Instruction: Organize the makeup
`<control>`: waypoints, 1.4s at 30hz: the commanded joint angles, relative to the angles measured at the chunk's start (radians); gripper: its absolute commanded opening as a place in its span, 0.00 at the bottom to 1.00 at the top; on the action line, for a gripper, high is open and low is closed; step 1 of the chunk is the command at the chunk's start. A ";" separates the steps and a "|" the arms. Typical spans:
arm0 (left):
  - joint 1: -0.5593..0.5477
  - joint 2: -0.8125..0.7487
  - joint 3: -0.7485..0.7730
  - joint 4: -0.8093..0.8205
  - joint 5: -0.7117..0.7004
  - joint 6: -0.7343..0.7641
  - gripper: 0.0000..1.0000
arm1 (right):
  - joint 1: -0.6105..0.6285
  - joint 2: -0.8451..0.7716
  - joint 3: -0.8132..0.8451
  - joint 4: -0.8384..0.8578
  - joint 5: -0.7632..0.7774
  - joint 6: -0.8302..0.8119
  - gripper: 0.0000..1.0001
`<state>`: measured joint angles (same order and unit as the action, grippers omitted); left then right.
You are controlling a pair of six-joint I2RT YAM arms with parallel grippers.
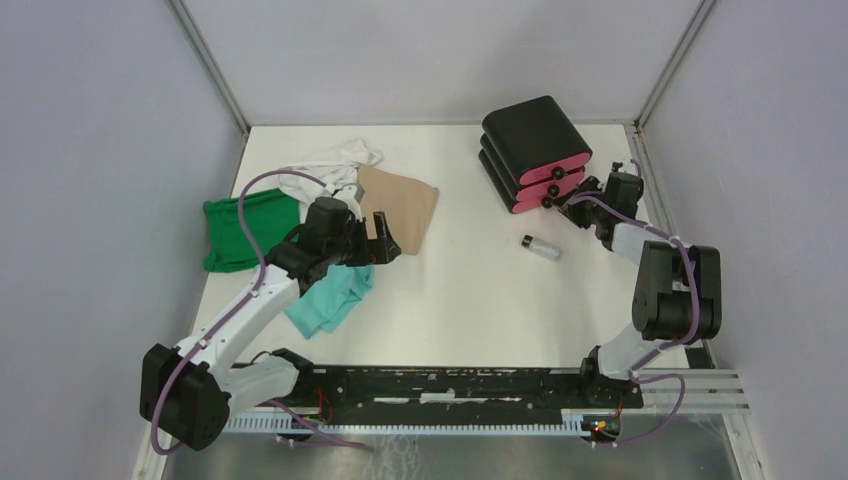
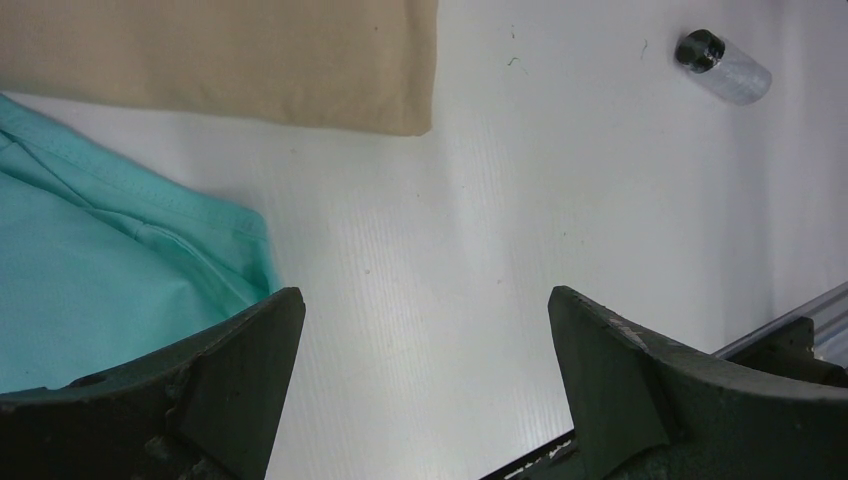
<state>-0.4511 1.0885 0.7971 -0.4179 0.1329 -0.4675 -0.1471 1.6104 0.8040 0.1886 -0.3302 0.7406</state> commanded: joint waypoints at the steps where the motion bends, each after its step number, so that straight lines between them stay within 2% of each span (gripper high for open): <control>1: 0.002 -0.007 0.027 0.039 -0.008 -0.003 0.99 | 0.015 0.030 0.043 0.165 -0.022 0.047 0.37; 9: 0.002 -0.003 0.023 0.041 -0.017 -0.005 0.99 | 0.017 0.006 0.027 0.163 0.028 0.014 0.37; 16: 0.003 0.007 0.020 0.053 -0.014 -0.004 0.99 | 0.017 -0.095 -0.104 0.193 0.105 -0.095 0.42; 22: 0.003 0.009 0.023 0.055 -0.007 -0.001 0.99 | 0.017 -0.141 -0.197 0.285 0.167 -0.100 0.46; 32: 0.003 0.007 0.013 0.067 0.027 0.005 0.99 | 0.016 -0.018 -0.170 0.408 -0.004 -0.042 0.50; 37: 0.003 0.005 0.003 0.071 0.034 0.000 0.99 | 0.011 0.046 -0.188 0.484 0.003 0.021 0.52; 42: 0.003 -0.012 -0.002 0.071 0.028 -0.002 0.99 | 0.008 0.141 -0.216 0.674 -0.021 0.123 0.54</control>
<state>-0.4511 1.0996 0.7971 -0.3885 0.1421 -0.4671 -0.1333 1.6909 0.6048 0.6289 -0.3096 0.7643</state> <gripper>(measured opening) 0.994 0.537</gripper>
